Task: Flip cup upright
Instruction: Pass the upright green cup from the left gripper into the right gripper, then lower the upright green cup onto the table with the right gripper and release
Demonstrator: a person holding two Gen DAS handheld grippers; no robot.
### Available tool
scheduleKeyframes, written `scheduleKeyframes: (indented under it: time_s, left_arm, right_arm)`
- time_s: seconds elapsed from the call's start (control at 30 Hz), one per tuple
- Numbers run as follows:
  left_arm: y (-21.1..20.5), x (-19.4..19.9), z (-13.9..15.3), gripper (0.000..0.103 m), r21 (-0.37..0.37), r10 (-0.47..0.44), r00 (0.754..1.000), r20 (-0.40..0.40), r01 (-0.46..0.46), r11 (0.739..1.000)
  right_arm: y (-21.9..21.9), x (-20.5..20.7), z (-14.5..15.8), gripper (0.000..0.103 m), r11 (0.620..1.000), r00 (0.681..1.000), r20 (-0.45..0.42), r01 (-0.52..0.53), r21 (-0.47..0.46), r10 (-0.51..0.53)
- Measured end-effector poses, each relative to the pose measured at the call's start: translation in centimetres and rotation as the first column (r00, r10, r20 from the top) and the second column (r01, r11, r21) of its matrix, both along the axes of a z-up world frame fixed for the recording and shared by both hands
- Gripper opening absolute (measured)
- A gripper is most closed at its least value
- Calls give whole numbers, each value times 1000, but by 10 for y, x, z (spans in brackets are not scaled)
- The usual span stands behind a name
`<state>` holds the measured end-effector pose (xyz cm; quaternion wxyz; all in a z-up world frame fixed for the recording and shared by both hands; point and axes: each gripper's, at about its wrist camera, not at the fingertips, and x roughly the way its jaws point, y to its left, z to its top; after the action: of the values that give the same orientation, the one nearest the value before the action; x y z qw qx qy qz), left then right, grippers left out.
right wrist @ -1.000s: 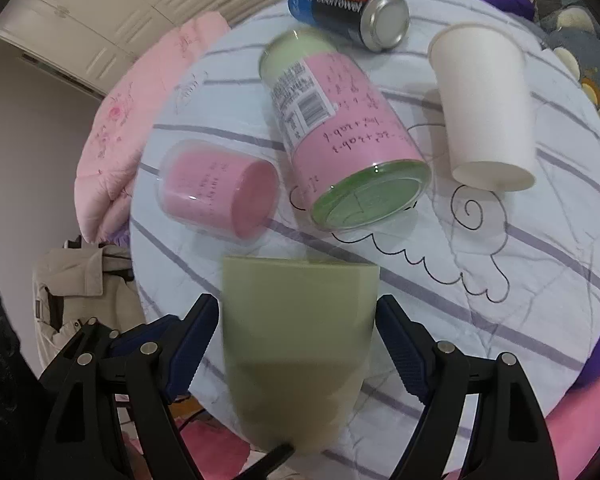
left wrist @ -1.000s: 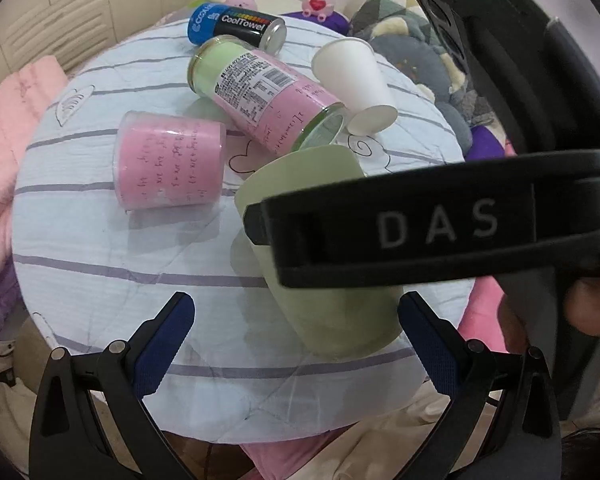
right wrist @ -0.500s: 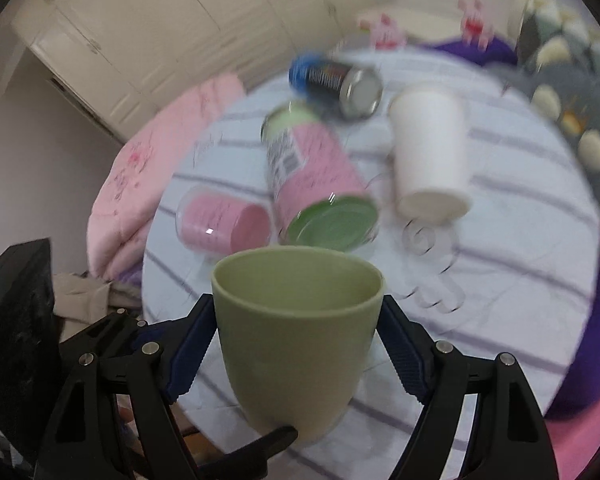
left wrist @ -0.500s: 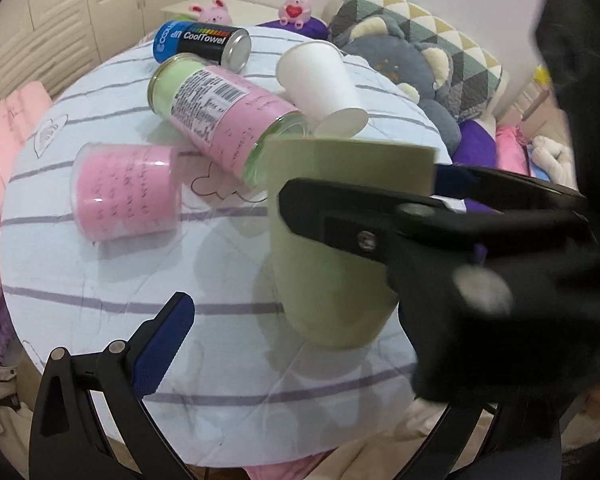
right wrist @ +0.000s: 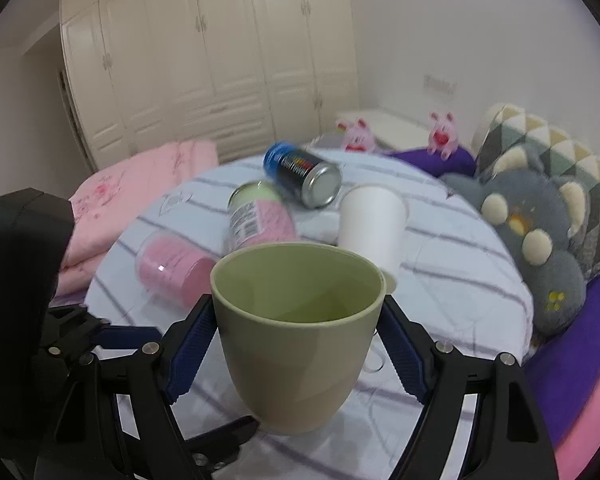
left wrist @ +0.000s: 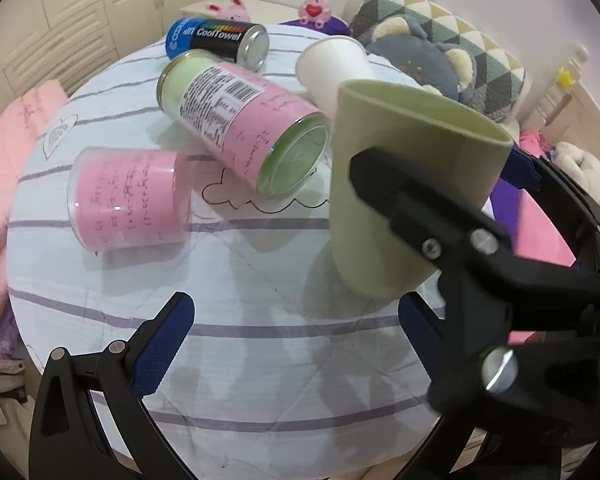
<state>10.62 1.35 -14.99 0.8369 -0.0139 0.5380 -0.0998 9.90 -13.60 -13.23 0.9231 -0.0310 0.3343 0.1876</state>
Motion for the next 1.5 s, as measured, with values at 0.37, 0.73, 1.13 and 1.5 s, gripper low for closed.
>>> scheduleKeyframes:
  time_s: [0.37,0.73,1.13,1.5]
  left_arm:
    - [5,-11,-8,103,37,12,1000,-13,-12,999]
    - [6,-24,7,103,50,35,999,23,-36,998]
    - [-1,-49,46,103,39,19,990,141,-24,999]
    - [-5,-70,84,103,41,5,956,294,-17,999]
  right_arm:
    - [-3,-19,-4,81,1000,999,44,-5,-18,6]
    - [-9,-27,2,82,1000,999,-33,-11,-9,10]
    - [-17,-56,37,85,998,999,-50,14,-60,-17]
    - [-42,-74,70,85,988,991,-15,132,-80,-134]
